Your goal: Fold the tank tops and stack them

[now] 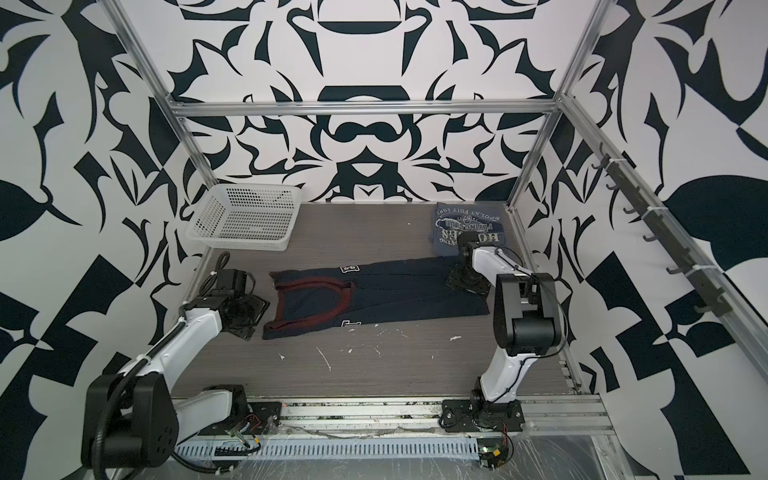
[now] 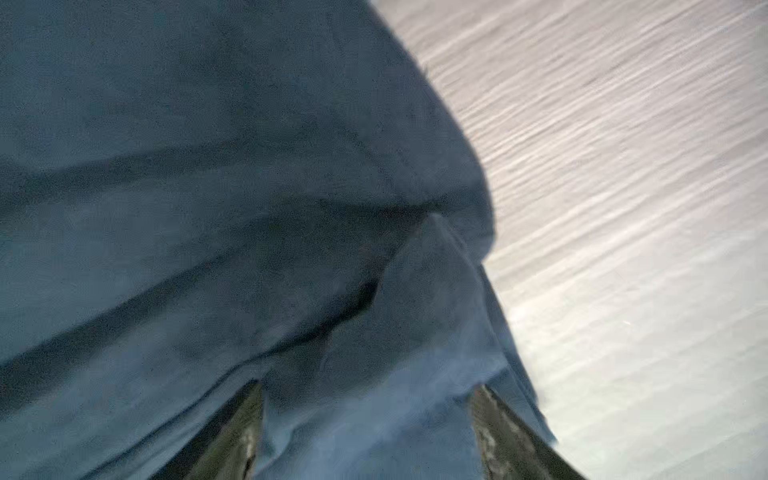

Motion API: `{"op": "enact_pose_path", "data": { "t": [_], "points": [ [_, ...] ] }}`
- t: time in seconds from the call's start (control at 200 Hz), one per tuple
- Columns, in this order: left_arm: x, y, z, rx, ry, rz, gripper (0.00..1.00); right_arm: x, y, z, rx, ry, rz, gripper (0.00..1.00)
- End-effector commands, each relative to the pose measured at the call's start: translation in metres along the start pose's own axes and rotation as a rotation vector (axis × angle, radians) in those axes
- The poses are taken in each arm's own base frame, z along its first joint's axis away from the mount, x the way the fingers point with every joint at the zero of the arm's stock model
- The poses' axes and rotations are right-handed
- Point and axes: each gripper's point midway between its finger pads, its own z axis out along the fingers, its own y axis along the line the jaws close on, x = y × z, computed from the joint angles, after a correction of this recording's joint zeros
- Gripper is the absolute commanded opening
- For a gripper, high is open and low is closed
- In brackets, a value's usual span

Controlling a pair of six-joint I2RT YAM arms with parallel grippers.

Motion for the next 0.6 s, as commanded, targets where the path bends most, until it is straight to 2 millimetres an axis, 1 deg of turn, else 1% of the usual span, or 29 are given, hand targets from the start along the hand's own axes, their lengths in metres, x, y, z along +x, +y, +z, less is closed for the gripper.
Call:
{"op": "enact_pose_path", "data": {
  "t": [0.0,0.035,0.085,0.1,0.115,0.13,0.145,0.235,0.33,0.37,0.415,0.435,0.445,0.465,0.535,0.595],
  "points": [
    [-0.005,0.014,-0.031,-0.037,-0.08,0.028,0.83,-0.015,0.0,-0.038,-0.027,-0.095,-0.004,0.85],
    [-0.003,0.011,-0.038,-0.014,-0.099,0.042,0.84,-0.015,0.002,-0.043,-0.041,-0.104,-0.003,0.87],
    [0.007,0.004,-0.046,0.014,-0.102,0.08,0.84,-0.016,0.005,-0.048,-0.067,-0.111,0.0,0.88],
    [0.011,0.003,-0.048,0.016,-0.099,0.092,0.84,-0.017,0.006,-0.049,-0.074,-0.115,0.001,0.89],
    [0.015,0.001,-0.049,0.018,-0.095,0.103,0.84,-0.017,0.007,-0.05,-0.08,-0.119,0.002,0.93],
    [0.02,-0.001,-0.05,0.02,-0.089,0.115,0.84,-0.018,0.009,-0.051,-0.087,-0.122,0.001,0.97],
    [0.026,-0.004,-0.05,0.022,-0.081,0.132,0.84,-0.019,0.011,-0.051,-0.093,-0.125,0.0,0.99],
    [0.064,-0.02,-0.046,0.026,-0.031,0.233,0.84,-0.025,0.02,-0.049,-0.103,-0.122,-0.013,1.0],
    [0.107,-0.034,-0.033,0.019,0.031,0.332,0.78,-0.03,0.033,-0.04,-0.099,-0.097,-0.046,0.98],
    [0.121,-0.038,-0.026,0.015,0.05,0.362,0.75,-0.033,0.042,-0.036,-0.119,-0.081,-0.066,0.96],
    [0.133,-0.041,-0.017,0.006,0.071,0.387,0.74,-0.035,0.052,-0.03,-0.131,-0.063,-0.082,0.94],
    [0.137,-0.043,-0.015,0.007,0.082,0.392,0.73,-0.036,0.055,-0.026,-0.129,-0.056,-0.087,0.93],
    [0.139,-0.041,-0.009,-0.012,0.085,0.397,0.72,-0.037,0.056,-0.025,-0.128,-0.053,-0.09,0.93],
    [0.142,-0.041,-0.004,-0.023,0.093,0.402,0.71,-0.037,0.06,-0.022,-0.125,-0.044,-0.1,0.93],
    [0.147,-0.043,0.009,-0.027,0.102,0.409,0.69,-0.04,0.068,-0.009,-0.116,-0.01,-0.12,0.9],
    [0.145,-0.042,0.018,-0.046,0.084,0.417,0.68,-0.04,0.071,0.004,-0.105,0.024,-0.124,0.88]
  ]
}}
